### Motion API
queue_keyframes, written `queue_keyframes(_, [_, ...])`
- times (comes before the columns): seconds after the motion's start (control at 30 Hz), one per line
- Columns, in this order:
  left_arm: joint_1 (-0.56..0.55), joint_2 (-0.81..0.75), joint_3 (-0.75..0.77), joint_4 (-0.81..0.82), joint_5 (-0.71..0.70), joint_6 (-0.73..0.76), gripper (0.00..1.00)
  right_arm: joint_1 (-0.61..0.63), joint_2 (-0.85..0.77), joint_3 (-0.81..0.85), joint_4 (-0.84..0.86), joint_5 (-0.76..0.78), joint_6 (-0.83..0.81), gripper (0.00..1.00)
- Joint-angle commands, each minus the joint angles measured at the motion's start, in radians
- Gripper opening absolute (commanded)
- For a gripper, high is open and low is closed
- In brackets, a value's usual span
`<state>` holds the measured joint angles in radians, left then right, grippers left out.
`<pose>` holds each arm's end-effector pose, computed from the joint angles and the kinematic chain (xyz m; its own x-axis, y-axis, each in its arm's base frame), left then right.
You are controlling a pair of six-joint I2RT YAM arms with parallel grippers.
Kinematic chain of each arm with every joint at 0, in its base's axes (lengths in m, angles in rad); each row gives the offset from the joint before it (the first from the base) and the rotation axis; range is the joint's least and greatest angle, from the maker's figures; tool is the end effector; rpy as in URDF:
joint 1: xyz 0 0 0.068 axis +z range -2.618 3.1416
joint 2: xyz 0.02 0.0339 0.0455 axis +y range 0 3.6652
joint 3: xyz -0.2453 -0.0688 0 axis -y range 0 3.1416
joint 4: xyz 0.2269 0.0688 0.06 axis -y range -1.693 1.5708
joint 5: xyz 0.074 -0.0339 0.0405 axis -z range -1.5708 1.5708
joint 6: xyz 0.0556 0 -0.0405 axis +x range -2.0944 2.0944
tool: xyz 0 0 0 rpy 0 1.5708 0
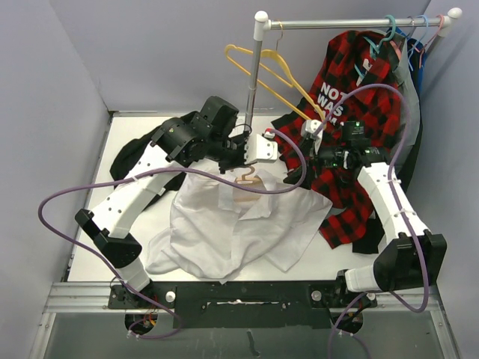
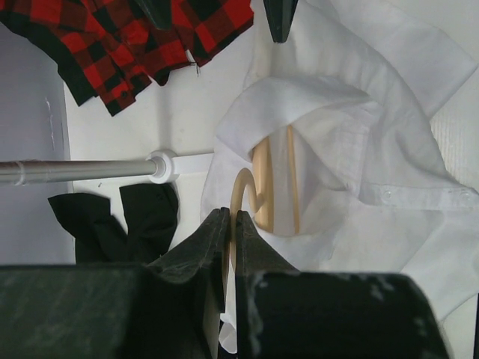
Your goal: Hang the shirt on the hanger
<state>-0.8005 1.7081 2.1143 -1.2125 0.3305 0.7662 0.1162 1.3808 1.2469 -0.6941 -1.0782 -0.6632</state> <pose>0.2140 -0.2465 0.4099 0.2171 0.7182 -0.6611 0.9503 -0.0007 0.3112 0.2669 0.0805 0.3097 -0.1784 -0.3139 -0.9325 -0.9601 0.2631 0.0950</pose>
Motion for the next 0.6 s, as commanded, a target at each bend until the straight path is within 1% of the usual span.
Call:
queue_keyframes(0.0, [-0.011,-0.043,-0.003,0.105,-0.039,0.031,0.0,-0.014,-0.001,0.075,-0.081,-0.177,0.153,0.98])
queue_keyframes(0.07, [-0.011,-0.044,-0.004,0.108,-0.047,0.033,0.0,0.004,0.004,0.055,-0.09,-0.17,0.167,0.98])
queue_keyframes(0.2, [-0.016,-0.045,0.001,0.104,-0.05,0.033,0.0,0.044,0.0,0.005,-0.088,-0.068,0.135,0.98])
queue_keyframes(0.3, [-0.021,-0.045,0.012,0.096,-0.049,0.035,0.0,0.064,-0.005,-0.031,-0.059,-0.022,0.09,0.98])
queue_keyframes(0.4, [-0.026,-0.052,0.013,0.092,-0.043,0.031,0.0,0.07,0.002,-0.055,-0.017,0.013,0.091,0.98])
queue_keyframes(0.57, [-0.029,-0.062,0.01,0.078,-0.025,0.025,0.0,0.095,0.031,-0.079,0.005,0.079,0.054,0.98])
